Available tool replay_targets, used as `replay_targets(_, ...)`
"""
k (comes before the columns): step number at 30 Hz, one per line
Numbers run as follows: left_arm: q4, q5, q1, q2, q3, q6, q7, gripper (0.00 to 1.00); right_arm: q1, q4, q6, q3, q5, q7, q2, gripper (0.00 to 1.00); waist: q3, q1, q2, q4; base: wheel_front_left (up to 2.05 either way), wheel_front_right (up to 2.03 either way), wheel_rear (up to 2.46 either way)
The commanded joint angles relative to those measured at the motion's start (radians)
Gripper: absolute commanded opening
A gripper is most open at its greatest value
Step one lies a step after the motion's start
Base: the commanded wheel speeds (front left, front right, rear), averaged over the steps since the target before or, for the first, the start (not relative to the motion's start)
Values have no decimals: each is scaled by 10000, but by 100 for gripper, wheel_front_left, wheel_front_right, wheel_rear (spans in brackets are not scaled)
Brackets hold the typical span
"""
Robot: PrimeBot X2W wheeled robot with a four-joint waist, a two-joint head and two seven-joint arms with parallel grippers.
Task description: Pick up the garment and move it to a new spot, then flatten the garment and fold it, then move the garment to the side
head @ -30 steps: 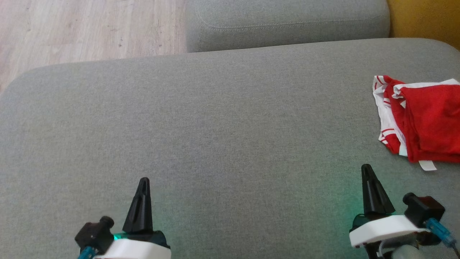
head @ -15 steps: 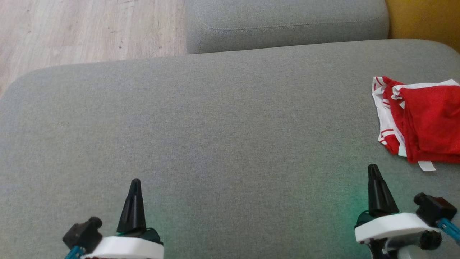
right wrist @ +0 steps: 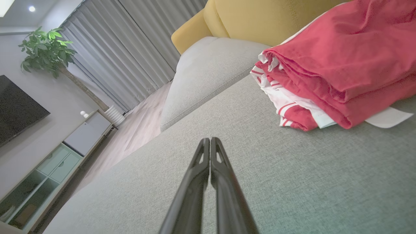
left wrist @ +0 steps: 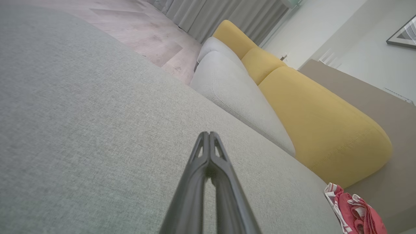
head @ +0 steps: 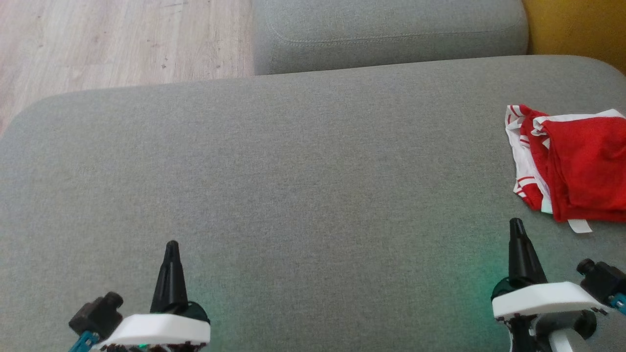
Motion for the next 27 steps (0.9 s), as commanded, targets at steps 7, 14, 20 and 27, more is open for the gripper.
replay_targets(7, -246, -872, -528, 148, 393, -81, 215, 0, -480, -379, -3, -63, 1008, 202, -199, 0, -28, 0, -1, -5, 0, 0, 0)
replay_targets(14, -217, -1712, -604, 164, 576, -101, 433, 0, -546, -392, -3, -135, 1969, 417, -216, 0, -60, 0, -1, -10, 0, 0, 0)
replay_targets(20, -194, -2338, -662, 173, 718, -115, 600, 0, -595, -402, -4, -192, 2686, 581, -227, 0, -84, 0, -1, -14, 0, 0, 0)
replay_targets(27, -166, -3066, -729, 182, 886, -133, 797, 0, -653, -413, -4, -263, 3520, 776, -236, 0, -111, 0, -1, -18, 0, 0, 0)
